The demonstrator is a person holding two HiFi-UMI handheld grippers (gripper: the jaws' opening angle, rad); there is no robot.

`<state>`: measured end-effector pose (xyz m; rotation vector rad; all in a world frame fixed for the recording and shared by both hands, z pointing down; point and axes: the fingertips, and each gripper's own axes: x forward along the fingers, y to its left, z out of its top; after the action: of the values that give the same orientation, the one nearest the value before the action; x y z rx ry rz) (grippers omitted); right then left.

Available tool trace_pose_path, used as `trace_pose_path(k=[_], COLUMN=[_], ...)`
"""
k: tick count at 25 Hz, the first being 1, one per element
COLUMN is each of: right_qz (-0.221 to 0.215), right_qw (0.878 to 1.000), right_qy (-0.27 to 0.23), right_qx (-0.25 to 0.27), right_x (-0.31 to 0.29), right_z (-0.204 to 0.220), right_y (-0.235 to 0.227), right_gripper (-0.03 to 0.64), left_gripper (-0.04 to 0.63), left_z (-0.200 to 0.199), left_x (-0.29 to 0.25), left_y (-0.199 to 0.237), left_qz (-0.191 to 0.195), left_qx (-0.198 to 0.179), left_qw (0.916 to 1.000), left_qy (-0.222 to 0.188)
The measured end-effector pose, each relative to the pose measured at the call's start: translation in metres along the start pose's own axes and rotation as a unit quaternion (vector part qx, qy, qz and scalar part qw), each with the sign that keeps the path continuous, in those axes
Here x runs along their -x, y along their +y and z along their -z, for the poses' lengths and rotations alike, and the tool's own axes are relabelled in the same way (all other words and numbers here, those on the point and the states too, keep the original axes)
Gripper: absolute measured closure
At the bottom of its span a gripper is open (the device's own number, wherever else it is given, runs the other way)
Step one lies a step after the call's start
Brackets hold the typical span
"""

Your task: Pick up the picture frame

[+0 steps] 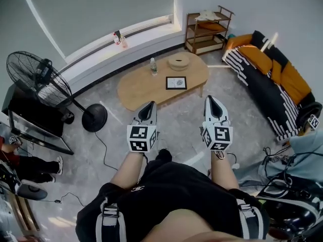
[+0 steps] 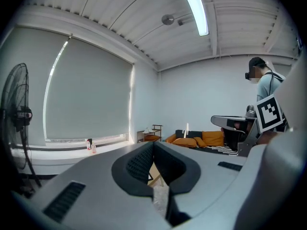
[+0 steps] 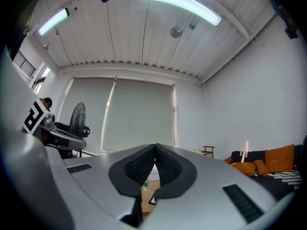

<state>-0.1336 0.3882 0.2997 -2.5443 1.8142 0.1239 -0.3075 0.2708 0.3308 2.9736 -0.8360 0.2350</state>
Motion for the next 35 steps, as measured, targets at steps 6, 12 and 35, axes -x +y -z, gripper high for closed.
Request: trace_pose_path(k=[6, 12, 35], right_qz=[0.004, 0.0, 0.01], right_qw=[1.0, 1.0, 0.999], right_qy=[-0.002, 0.005, 0.038], right_qx=[0.007, 0.01, 0.02], right_x=[-0.101, -0.207, -0.423], right_z=[-0.01, -0.004, 0.051], right_y=[0.002, 0.003, -0.009], right_gripper=[0.601, 0.601, 0.601], left_gripper=[0.575, 0.574, 0.574], left_z=[-0.033, -0.044, -0.031], left_x=[-0.078, -0.158, -0.344], left_y=[0.061, 0.122, 0.256], left_qz=[0.012, 0.022, 0.037], left_qx=[-0.007, -0.006, 0.018], left_qw=[0.9998, 0.9997, 0.999], left_qy=[-0.011, -0.013, 0.016])
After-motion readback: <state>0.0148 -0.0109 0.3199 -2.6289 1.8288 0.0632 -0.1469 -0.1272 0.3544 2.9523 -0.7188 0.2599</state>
